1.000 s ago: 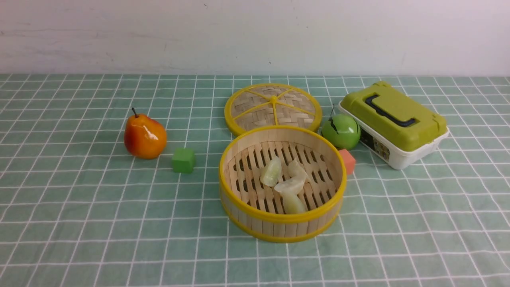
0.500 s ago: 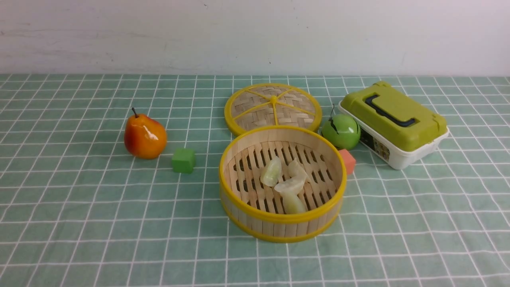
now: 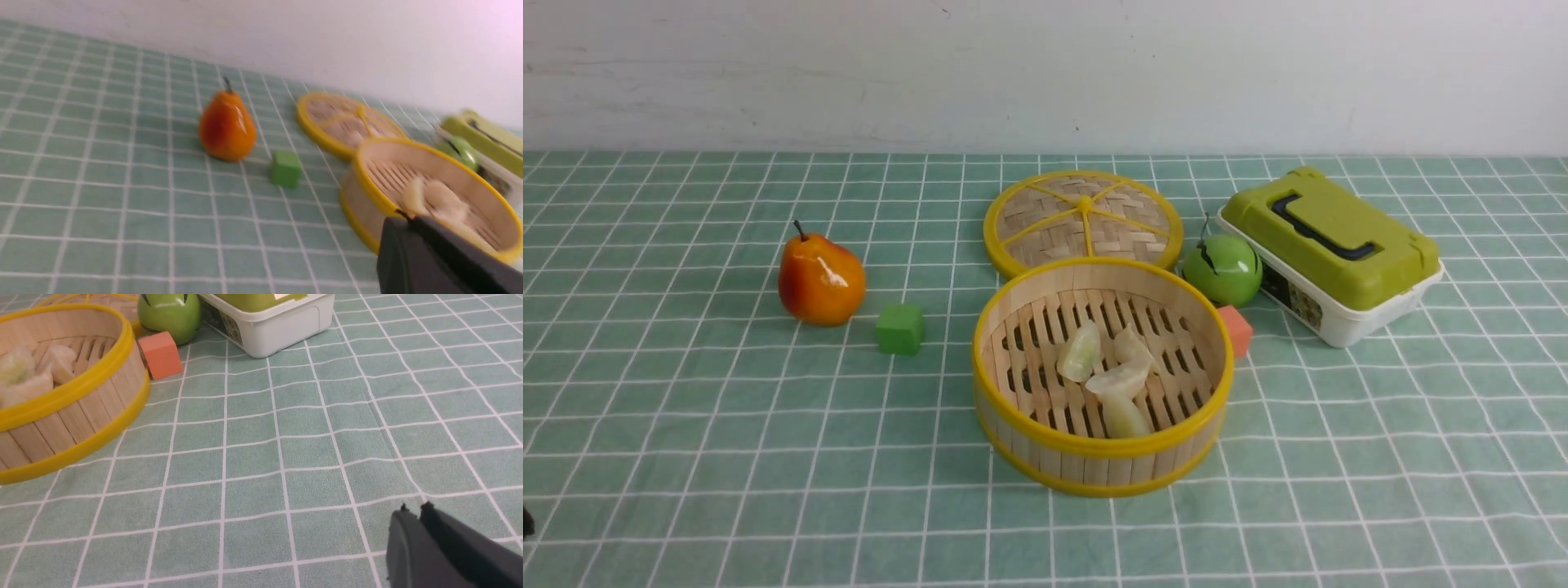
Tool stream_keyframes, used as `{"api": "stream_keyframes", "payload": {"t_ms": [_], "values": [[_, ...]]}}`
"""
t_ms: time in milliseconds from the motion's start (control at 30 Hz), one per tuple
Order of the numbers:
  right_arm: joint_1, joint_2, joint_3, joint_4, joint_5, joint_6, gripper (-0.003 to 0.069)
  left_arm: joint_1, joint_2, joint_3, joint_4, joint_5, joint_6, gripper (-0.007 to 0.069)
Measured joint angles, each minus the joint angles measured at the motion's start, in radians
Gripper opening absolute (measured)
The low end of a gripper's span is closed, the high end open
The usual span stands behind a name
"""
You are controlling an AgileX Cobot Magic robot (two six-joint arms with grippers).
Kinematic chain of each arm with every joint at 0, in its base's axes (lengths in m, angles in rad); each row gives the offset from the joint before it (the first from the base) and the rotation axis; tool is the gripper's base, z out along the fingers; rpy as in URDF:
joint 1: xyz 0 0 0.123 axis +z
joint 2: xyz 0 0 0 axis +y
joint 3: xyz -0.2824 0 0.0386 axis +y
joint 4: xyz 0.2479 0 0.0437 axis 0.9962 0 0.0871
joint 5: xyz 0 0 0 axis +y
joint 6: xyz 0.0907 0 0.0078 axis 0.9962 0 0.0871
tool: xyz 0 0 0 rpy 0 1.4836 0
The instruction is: Put the dumplings into the steamer on the table with the blue tablecloth.
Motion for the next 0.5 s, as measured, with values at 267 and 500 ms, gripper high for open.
{"api": "stream_keyframes", "payload": {"t_ms": [267,500], "values": [[0.0,0.0,0.0,0.0,0.0,0.0,0.0052,0.283,-0.104,0.185,-0.04,-0.061,0.038,-0.0014],[0.0,0.0,0.0,0.0,0.0,0.0,0.0064,0.267,-0.106,0.206,-0.043,0.131,0.054,-0.0014]]}}
